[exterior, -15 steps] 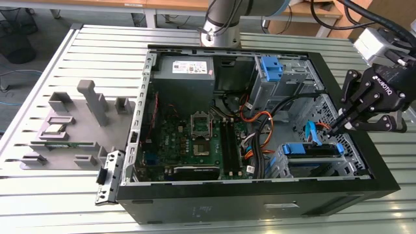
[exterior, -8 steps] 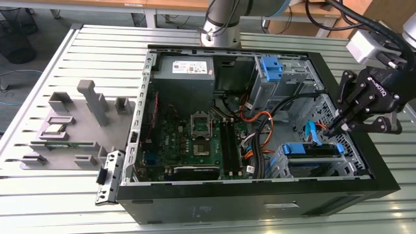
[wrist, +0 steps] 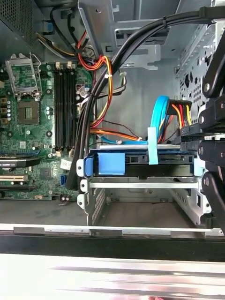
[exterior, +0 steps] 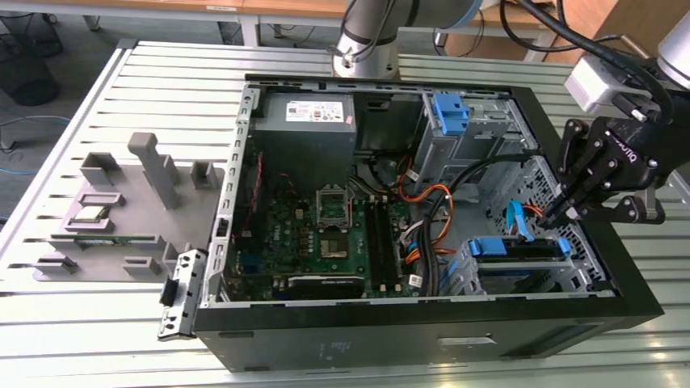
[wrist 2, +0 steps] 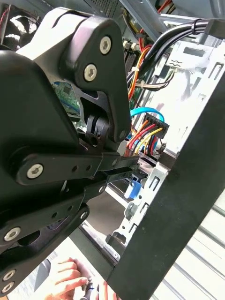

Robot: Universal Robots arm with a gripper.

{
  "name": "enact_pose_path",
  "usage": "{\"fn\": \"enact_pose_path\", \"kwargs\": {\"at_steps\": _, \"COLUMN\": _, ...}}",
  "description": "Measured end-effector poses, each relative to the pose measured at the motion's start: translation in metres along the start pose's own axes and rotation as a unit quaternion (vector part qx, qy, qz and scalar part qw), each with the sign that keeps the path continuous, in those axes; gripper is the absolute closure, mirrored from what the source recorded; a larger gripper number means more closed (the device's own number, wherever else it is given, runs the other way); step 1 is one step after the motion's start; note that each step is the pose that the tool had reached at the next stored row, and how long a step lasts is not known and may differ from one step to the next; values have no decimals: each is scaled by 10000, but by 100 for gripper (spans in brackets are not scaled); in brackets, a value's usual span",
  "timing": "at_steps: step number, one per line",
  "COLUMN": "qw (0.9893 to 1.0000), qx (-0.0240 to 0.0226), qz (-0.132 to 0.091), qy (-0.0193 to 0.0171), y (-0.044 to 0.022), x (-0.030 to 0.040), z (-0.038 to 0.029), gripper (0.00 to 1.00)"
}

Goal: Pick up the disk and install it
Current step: 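Insert the second disk wire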

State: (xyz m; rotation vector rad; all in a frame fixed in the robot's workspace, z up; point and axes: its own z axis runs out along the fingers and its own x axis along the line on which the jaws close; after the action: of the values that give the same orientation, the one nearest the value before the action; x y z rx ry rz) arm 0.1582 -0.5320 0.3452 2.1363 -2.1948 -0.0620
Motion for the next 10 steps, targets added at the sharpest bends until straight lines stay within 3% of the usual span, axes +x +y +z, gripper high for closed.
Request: {"fn": "enact_pose_path", "kwargs": {"at_steps": 10, "qw": 9999, "qx": 146, "qz": -43, "qy": 1, "y": 125, "x": 20, "z": 16, "gripper": 84}}
